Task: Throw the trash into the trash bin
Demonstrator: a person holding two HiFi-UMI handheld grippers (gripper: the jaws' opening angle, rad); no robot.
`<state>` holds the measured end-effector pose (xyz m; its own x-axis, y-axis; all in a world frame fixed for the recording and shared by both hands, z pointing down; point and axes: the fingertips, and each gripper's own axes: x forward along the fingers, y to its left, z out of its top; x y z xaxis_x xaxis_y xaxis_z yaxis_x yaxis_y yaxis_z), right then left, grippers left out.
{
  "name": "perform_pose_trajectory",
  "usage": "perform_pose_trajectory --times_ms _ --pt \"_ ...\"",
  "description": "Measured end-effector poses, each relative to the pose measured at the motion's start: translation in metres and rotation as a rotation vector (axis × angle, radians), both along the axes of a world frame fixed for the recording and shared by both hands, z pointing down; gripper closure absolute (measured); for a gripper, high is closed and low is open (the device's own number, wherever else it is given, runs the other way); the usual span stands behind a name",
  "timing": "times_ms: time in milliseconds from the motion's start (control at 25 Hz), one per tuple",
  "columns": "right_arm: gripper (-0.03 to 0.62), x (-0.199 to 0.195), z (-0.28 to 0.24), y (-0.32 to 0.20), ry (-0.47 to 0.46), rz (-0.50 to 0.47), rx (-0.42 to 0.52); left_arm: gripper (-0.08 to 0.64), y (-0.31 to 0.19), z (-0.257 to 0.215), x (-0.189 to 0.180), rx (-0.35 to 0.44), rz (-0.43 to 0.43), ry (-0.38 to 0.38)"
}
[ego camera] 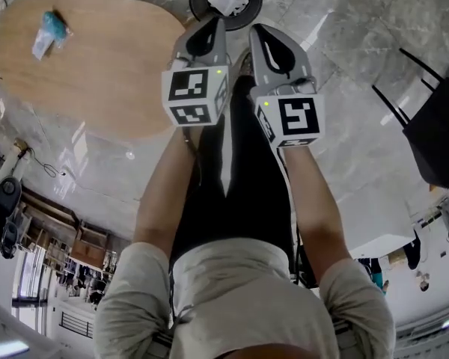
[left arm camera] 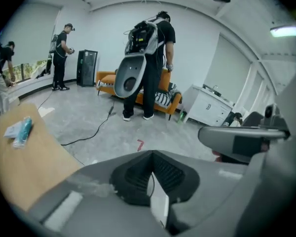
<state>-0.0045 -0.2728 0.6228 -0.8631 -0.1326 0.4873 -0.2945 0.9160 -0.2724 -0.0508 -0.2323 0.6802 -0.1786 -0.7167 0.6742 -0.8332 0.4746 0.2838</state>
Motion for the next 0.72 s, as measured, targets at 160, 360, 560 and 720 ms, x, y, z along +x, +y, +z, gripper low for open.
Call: perform_pose_trajectory --times_ms 160,360,560,720 --pt "0.584 -0.027 -0.06 0.021 -0.065 0.008 0.034 0.541 0.031 -0.07 -0.019 0.067 -0.055 -0.09" --pt "0.584 -0.043 -0.162 0.055 -0.151 0.002 0.092 0.541 0.077 -0.174 -0.027 0.129 -0.091 -0.166" --pt "0.584 -0.063 -0.258 0.109 -0.239 -0.04 0.155 0.541 0.126 -0.269 -0.04 0.223 -0.128 -0.243" --pt "0.584 -0.066 -0.314 0.147 -0.306 -0.075 0.218 0.541 0.169 -0.327 -0.04 0.291 -0.178 -0.301"
